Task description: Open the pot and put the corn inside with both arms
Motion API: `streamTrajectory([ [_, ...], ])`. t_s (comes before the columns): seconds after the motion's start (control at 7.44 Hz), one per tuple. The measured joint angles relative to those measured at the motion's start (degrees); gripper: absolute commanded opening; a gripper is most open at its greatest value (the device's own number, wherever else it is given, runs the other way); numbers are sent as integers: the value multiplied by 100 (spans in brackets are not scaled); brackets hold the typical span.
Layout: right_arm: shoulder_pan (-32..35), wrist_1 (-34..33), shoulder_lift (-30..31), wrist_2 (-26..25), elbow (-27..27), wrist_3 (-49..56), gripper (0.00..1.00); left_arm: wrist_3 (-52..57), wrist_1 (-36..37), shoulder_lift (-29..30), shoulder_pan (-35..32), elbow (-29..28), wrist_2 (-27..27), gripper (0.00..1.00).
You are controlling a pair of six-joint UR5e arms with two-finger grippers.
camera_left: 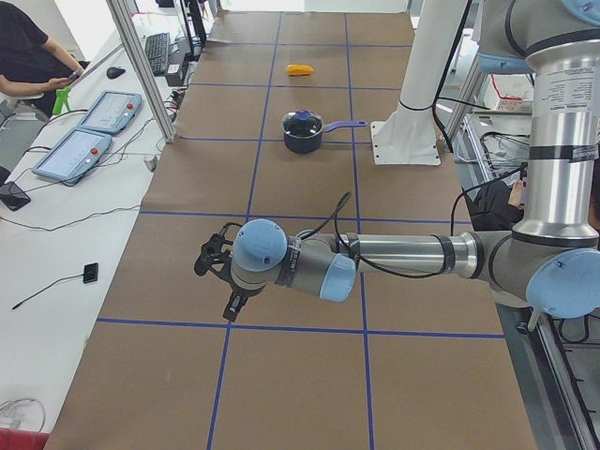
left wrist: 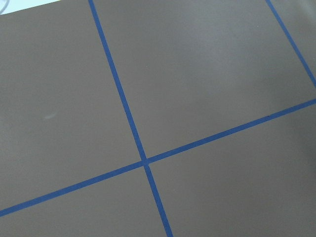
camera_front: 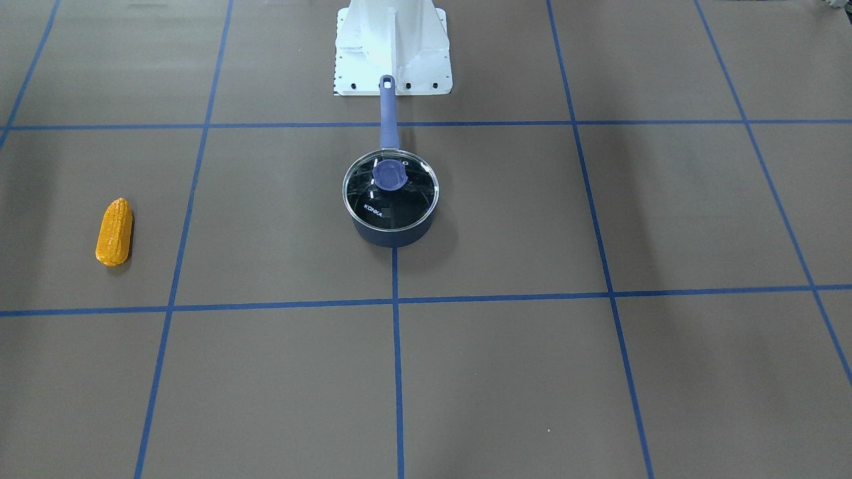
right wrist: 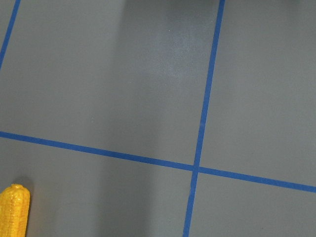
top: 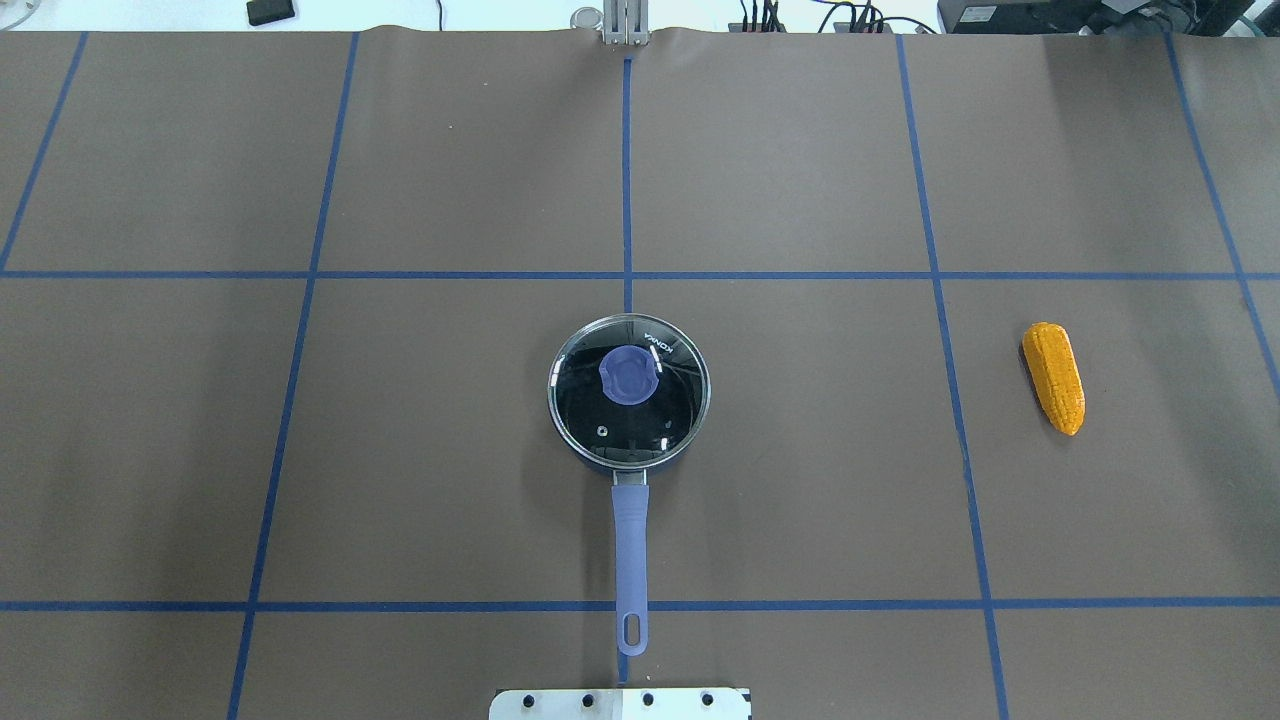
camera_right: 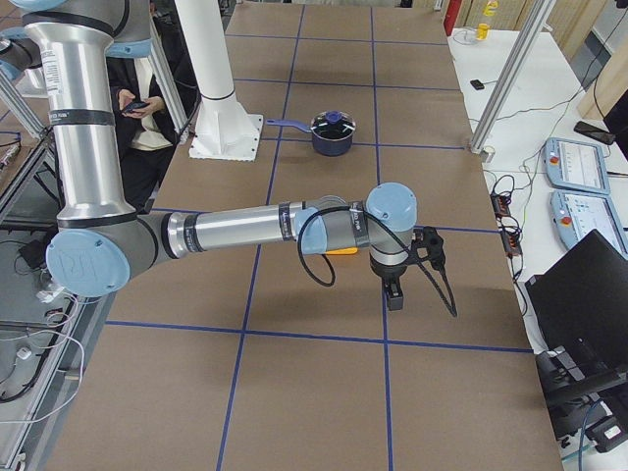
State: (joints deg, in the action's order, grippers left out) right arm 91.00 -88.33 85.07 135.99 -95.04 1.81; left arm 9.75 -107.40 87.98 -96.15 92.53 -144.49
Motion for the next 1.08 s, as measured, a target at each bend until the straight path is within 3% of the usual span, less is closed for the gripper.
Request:
streamTrajectory([
  [0.67, -165, -14, -143, -21, 84, -162, 100, -98, -5, 37, 23, 32, -4, 98],
  [1.08, -1288, 1, -282, -188, -147, -1655, 100, -1038, -5, 505, 402, 108, -3, 98],
])
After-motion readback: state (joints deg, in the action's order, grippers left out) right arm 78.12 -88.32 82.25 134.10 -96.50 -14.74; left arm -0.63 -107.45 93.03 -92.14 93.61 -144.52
